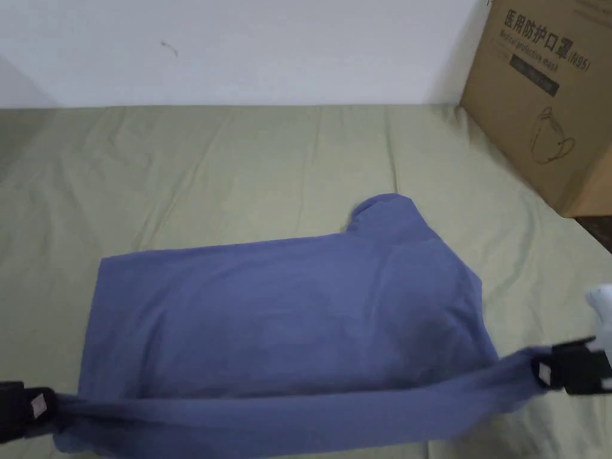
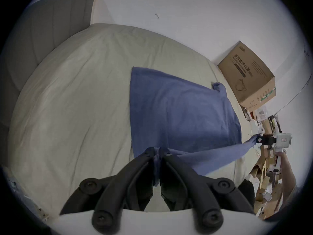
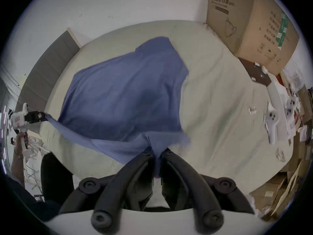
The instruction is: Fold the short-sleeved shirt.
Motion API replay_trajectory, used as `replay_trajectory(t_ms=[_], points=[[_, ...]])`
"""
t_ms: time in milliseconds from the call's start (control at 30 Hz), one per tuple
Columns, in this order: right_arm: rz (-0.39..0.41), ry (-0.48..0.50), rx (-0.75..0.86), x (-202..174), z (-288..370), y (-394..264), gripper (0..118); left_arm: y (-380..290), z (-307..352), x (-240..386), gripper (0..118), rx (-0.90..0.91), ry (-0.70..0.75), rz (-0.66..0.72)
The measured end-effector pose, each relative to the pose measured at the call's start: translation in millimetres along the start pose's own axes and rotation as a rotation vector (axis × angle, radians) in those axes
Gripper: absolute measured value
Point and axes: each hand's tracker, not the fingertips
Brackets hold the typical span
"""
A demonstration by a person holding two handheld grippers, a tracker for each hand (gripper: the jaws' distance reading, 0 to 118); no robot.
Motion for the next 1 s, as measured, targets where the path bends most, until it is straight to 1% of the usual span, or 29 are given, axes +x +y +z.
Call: replay_trajectory(t_ms=[67,133,233,333,400,433,467,500,533,567,600,633,667,733,767,833,867,900,933,967,1000], points=[[-0.018,-0.007,0.003,11.1,-23.8,33.1,6,23.4,-23.8,-2.5,6,0.004,0.007,-0.009],[-0.069,-0.009,-0.014,17.4,-53.8,62.7,7,43.8,-48.4,-7.3,6,0.011,0.010,-0.001],[-0.110,-0.001,-0.047,30.6,-99.9,93.0,7,64.7,-81.3,-12.6,6,-0.027,0.047,0.014],[-0.141,-0.055,-0.084,29.2,-129.0,100.2,7,71.8,-100.7,-14.6,6,-0.057,0.083,0.014],[-0.143,-0.059,-0.074,27.7,-135.9,97.9,9,72.2,-108.0,-16.2,6,-0.112,0.074,0.007],[-0.140,-0.066,-0.066,25.4,-138.6,95.3,17,67.8,-107.7,-12.4,6,-0.107,0.089,-0.012],[-0.134,-0.078,-0.053,23.1,-140.1,91.7,36,65.9,-108.5,-11.0,7,-0.103,0.097,-0.034],[-0.133,-0.098,-0.036,23.6,-137.9,87.3,50,63.8,-108.3,-11.4,11,-0.102,0.089,-0.038],[-0.141,-0.115,-0.040,25.8,-136.5,83.9,60,59.8,-105.7,-10.8,24,-0.093,0.066,-0.036],[-0.157,-0.127,-0.041,25.3,-134.0,78.6,83,54.8,-101.2,-7.8,57,-0.066,0.051,-0.032],[-0.180,-0.130,-0.029,25.0,-129.2,72.4,104,51.4,-95.9,-5.6,92,-0.026,0.047,-0.032],[-0.213,-0.109,0.026,27.9,-120.9,64.5,116,48.2,-88.5,-2.2,115,0.013,0.056,-0.048],[-0.238,-0.073,0.059,30.6,-112.3,57.1,118,44.3,-80.7,1.5,118,0.027,0.046,-0.058],[-0.268,-0.016,0.128,32.2,-95.0,43.6,118,34.1,-66.1,9.9,118,0.057,0.030,-0.071],[-0.268,0.001,0.173,30.7,-80.5,34.3,118,29.7,-53.7,16.7,118,0.093,0.033,-0.087],[-0.233,0.033,0.208,24.3,-56.2,13.1,118,19.6,-31.7,27.0,117,0.145,0.068,-0.104],[-0.233,0.040,0.230,11.1,-45.5,2.8,117,12.2,-20.2,32.1,115,0.149,0.064,-0.098],[-0.230,0.052,0.245,7.7,-36.1,-8.0,113,6.0,-10.7,35.9,107,0.153,0.059,-0.094],[-0.228,0.066,0.237,5.2,-27.1,-19.4,104,-1.2,-1.4,39.5,88,0.156,0.056,-0.089],[-0.228,0.089,0.242,-3.0,-18.0,-29.4,66,-8.6,5.9,34.5,38,0.142,0.052,-0.078],[-0.233,0.104,0.274,-10.7,-10.3,-38.4,16,-14.9,12.1,35.1,0,0.113,0.030,-0.065]])
